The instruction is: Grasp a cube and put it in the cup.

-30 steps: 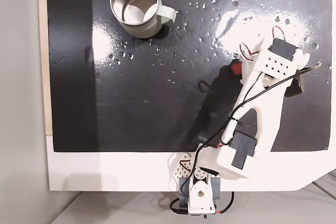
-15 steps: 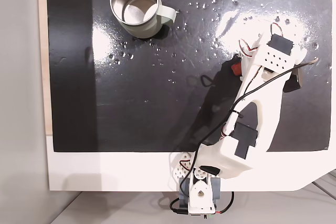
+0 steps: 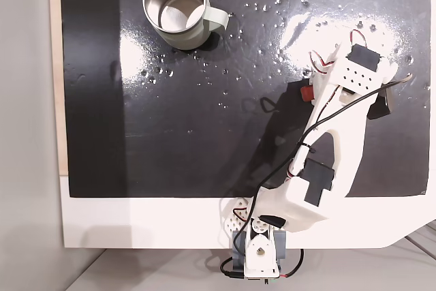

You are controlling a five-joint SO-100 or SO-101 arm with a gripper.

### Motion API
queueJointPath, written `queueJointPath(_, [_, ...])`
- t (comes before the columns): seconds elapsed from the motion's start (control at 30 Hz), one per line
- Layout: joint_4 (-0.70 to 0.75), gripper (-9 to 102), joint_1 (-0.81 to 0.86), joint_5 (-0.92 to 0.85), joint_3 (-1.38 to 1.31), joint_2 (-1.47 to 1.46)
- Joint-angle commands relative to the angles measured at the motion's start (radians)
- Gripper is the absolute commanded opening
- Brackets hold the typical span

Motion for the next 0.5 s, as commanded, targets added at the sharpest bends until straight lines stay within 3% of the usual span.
queueJointPath(0.0, [0.005,10,0.008,-0.009,-0.054,0.02])
queueJointPath(0.47, [0.066,8,-0.023,0.003,-0.054,0.196])
